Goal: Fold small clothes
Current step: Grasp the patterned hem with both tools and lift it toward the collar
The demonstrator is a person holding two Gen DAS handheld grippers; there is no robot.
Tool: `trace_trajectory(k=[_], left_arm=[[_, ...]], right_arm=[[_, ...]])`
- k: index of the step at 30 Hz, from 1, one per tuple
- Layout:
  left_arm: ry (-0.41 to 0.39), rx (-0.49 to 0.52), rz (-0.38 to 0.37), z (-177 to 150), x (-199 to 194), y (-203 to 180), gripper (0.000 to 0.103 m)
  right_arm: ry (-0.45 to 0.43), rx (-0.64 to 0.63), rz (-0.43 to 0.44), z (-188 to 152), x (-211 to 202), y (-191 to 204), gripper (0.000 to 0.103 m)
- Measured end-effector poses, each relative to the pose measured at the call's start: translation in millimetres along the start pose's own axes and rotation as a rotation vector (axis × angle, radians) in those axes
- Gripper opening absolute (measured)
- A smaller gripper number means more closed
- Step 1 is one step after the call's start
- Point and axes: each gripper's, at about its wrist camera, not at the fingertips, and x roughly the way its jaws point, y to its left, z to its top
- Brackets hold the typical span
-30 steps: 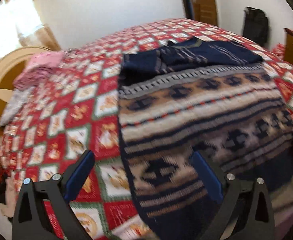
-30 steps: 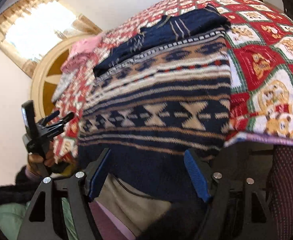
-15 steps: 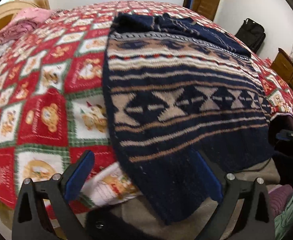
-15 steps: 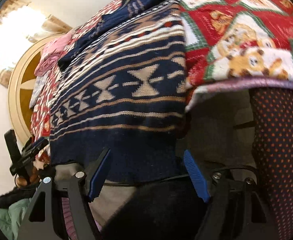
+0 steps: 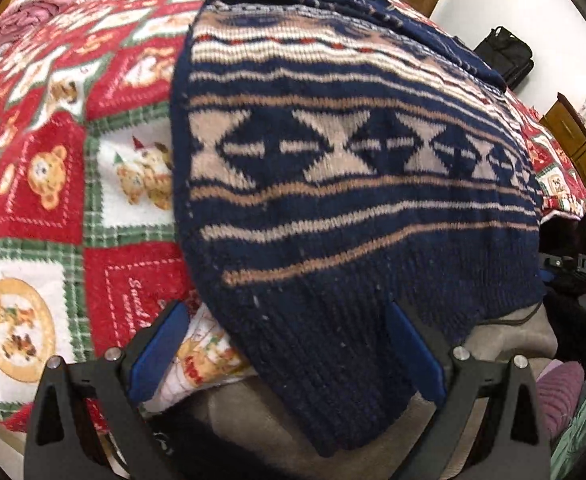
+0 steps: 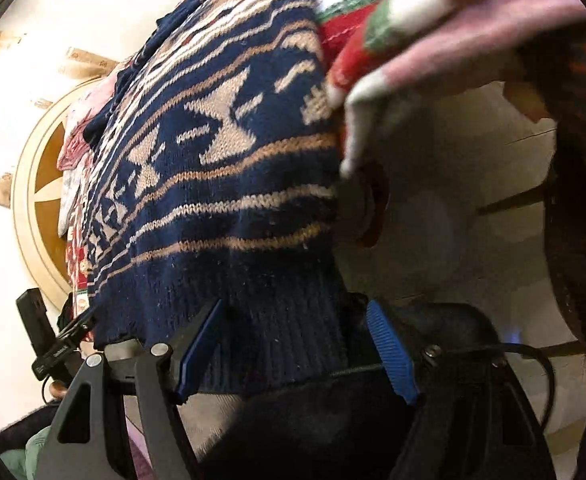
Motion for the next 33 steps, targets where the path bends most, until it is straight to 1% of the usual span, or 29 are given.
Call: trace_trajectory(k=[3, 4, 5, 6, 7, 8, 9, 10, 12, 13, 14, 15, 17, 22, 24, 26, 28, 30, 32, 33], left_arm=[[0.005, 0.006, -0.015, 0.3, 0.0, -1.4, 0.099], [0.005, 0.008, -0.024, 0.2, 0.3, -2.2, 0.099], [0.006, 0.01, -0.031, 0.0, 0.3, -2.9, 0.095], [0.005, 0.014, -0.041, -0.4, -0.1, -4.2, 0.087], [0.002, 0.018, -0.05, -0.2, -0.2, -5.7, 0.084], [-0.003, 0.022, -0.056, -0.8, -1.5, -6.6, 0.078], [-0.009, 0.027, -0.058, -1.5, -3.4, -7.2, 0.073], [-0.016, 0.032, -0.056, -2.0, -5.6, -7.5, 0.07], [-0.027, 0.031, -0.055, -1.6, -10.5, -5.7, 0.056], [-0.034, 0.03, -0.058, 1.4, -12.4, -7.3, 0.052], [-0.041, 0.031, -0.057, 2.4, -15.0, -7.1, 0.042], [-0.046, 0.033, -0.055, 3.7, -18.3, -7.3, 0.035], [-0.044, 0.035, -0.06, 6.3, -21.1, -5.1, 0.031], [-0.049, 0.015, -0.096, 10.8, -30.0, -0.9, 0.031], [-0.068, 0.033, -0.097, 12.1, -36.2, -1.7, 0.029], [-0.096, 0.027, -0.109, 14.8, -44.2, 2.9, 0.029], [-0.123, -0.001, -0.153, 18.7, -50.0, 8.1, 0.029], [-0.123, -0.035, -0.178, 21.5, -48.5, 11.4, 0.029], [-0.09, -0.035, -0.167, 21.6, -36.6, 8.1, 0.029], [-0.072, -0.024, -0.156, 19.3, -31.3, 5.5, 0.031]], right_arm=[[0.014, -0.002, 0.049, 0.1, 8.7, -3.5, 0.073], [0.015, -0.008, 0.059, 0.7, 9.0, -3.6, 0.071], [0.013, -0.009, 0.073, 0.4, 10.2, -3.5, 0.068], [0.013, -0.01, 0.09, 0.3, 11.1, -3.5, 0.062], [0.015, -0.011, 0.104, -0.1, 10.5, -3.9, 0.051], [0.018, -0.016, 0.127, -1.1, 10.5, -3.4, 0.043], [0.016, -0.028, 0.156, -1.2, 8.5, -0.2, 0.028], [0.007, -0.05, 0.174, -0.9, 5.3, 7.0, 0.024], [-0.017, -0.1, 0.166, -2.9, -0.4, 16.2, 0.021], [-0.035, -0.129, 0.169, -4.9, -5.2, 21.8, 0.02], [-0.045, -0.142, 0.176, -5.9, -8.9, 24.1, 0.02], [-0.055, -0.153, 0.185, -6.4, -11.4, 28.3, 0.019], [-0.076, -0.17, 0.211, -7.2, -20.4, 35.9, 0.019], [-0.122, -0.17, 0.26, -9.5, -38.2, 38.0, 0.019], [-0.125, -0.152, 0.311, -7.3, -38.2, 36.2, 0.019], [-0.127, -0.152, 0.34, -5.8, -40.8, 34.5, 0.019], [-0.134, -0.158, 0.349, -4.5, -42.6, 33.2, 0.019], [-0.133, -0.156, 0.364, -4.2, -45.0, 30.2, 0.019], [-0.116, -0.163, 0.334, -5.7, -42.1, 29.5, 0.019], [-0.103, -0.171, 0.32, -6.4, -38.5, 30.6, 0.02]])
